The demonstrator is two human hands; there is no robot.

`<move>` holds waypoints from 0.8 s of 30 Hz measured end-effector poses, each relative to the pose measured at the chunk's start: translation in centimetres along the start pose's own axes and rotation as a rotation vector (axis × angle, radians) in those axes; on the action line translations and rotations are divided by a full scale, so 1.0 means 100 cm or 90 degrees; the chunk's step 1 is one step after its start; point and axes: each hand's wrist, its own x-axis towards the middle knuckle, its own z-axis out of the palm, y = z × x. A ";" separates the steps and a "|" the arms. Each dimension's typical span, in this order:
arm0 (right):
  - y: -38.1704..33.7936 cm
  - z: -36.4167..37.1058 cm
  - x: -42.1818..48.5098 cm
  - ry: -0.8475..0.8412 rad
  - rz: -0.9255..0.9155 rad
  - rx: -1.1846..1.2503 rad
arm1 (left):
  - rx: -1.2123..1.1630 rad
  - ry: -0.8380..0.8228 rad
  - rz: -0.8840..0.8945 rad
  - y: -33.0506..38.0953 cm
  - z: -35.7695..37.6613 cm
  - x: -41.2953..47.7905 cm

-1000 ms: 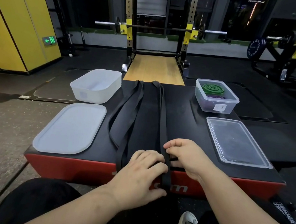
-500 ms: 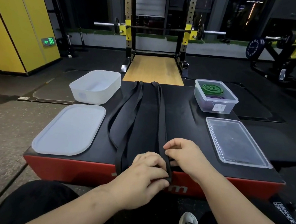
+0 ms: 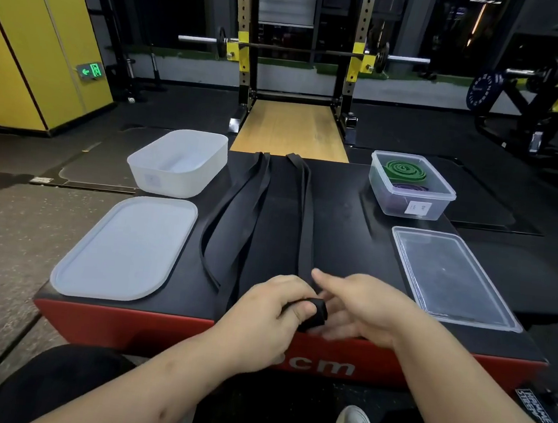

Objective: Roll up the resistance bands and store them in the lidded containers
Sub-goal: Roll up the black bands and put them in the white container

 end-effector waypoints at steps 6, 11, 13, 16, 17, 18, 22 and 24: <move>-0.032 -0.012 0.058 0.079 -0.067 0.341 | 0.056 -0.050 0.046 -0.011 -0.002 0.024; -0.100 -0.020 0.093 0.084 -0.125 0.289 | 0.149 -0.050 0.089 -0.036 0.001 0.072; -0.148 -0.031 0.106 0.122 -0.277 0.312 | 0.177 0.013 0.102 -0.048 -0.004 0.100; -0.199 -0.049 0.129 0.182 -0.472 0.281 | 0.208 0.131 0.107 -0.057 -0.016 0.137; -0.202 -0.055 0.142 0.196 -0.474 0.238 | 0.229 0.130 0.108 -0.058 -0.017 0.144; -0.198 -0.059 0.154 0.217 -0.445 0.171 | 0.254 0.106 0.109 -0.058 -0.016 0.146; -0.134 -0.063 0.191 0.246 -0.203 -0.104 | 0.285 -0.010 0.087 -0.065 0.004 0.124; -0.103 -0.063 0.197 0.257 -0.162 -0.114 | 0.270 -0.029 0.070 -0.069 0.010 0.112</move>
